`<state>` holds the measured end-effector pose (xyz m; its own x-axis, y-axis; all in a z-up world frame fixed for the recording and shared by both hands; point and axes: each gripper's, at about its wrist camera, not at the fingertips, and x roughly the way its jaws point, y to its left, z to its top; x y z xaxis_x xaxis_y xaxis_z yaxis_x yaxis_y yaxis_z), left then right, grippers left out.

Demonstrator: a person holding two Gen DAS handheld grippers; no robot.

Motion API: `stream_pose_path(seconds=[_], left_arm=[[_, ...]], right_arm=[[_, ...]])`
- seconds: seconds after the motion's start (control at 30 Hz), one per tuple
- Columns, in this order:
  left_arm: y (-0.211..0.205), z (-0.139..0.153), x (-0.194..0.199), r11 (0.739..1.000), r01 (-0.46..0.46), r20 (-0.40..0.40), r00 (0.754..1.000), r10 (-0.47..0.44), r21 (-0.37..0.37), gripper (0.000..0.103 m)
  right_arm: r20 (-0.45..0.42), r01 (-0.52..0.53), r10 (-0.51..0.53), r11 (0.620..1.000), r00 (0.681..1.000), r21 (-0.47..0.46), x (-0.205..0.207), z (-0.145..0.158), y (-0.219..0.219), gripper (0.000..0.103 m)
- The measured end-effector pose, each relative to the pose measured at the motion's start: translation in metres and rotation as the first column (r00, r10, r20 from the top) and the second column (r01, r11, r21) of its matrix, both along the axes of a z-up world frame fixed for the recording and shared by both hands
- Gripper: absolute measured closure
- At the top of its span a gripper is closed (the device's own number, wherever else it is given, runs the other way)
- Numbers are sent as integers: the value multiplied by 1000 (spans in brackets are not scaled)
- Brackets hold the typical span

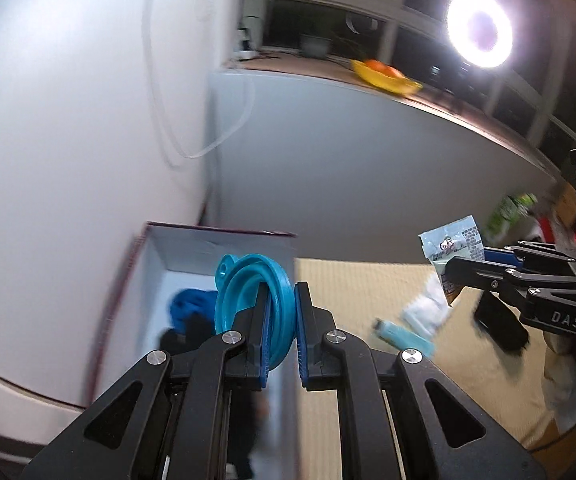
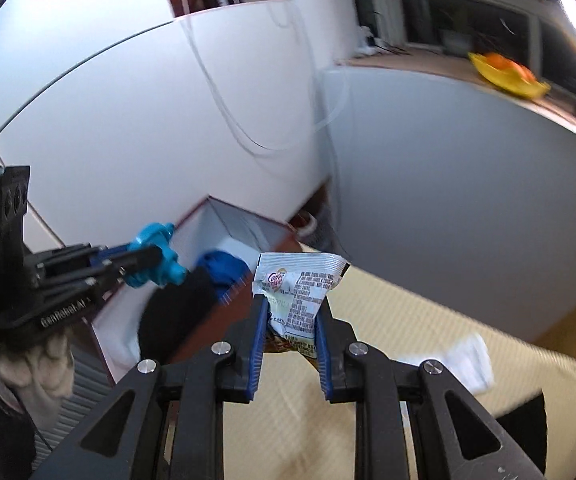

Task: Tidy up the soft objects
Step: 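Carry the funnel and packet into the box and open both grippers, then move both grippers back over the bed to the black pouch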

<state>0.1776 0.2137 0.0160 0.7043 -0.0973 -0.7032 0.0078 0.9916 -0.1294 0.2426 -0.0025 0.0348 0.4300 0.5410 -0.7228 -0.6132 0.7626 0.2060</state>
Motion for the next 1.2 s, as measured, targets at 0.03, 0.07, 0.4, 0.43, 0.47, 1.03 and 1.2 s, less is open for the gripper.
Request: stream_pose_path(seconds=[0.03, 0.07, 0.4, 0.43, 0.47, 1.03, 1.2], left_arm=[[6, -1, 2, 1000, -13, -6, 1000, 13, -7, 94], [15, -3, 8, 999, -31, -16, 999, 31, -18, 94], [52, -26, 40, 990, -127, -73, 990, 123, -53, 94], [54, -30, 43, 990, -130, -81, 989, 125, -54, 94], [54, -34, 45, 990, -135, -89, 988, 130, -49, 94], [62, -33, 45, 978, -207, -75, 976, 206, -15, 48], [57, -26, 34, 978, -209, -49, 977, 208, -4, 44]], right_arm=[[1, -10, 10, 1000, 1000, 2, 4, 1, 11, 83], [-1, -21, 21, 1000, 1000, 5, 8, 1, 23, 83], [-43, -73, 73, 997, 996, -2, 45, -31, 101, 83], [-49, -73, 73, 997, 996, -5, 48, -35, 108, 83], [-54, -70, 69, 998, 996, -7, 50, -39, 111, 83], [-92, -42, 44, 999, 995, 14, 69, -50, 123, 49], [-80, -14, 15, 1000, 997, 18, 66, -44, 105, 48]])
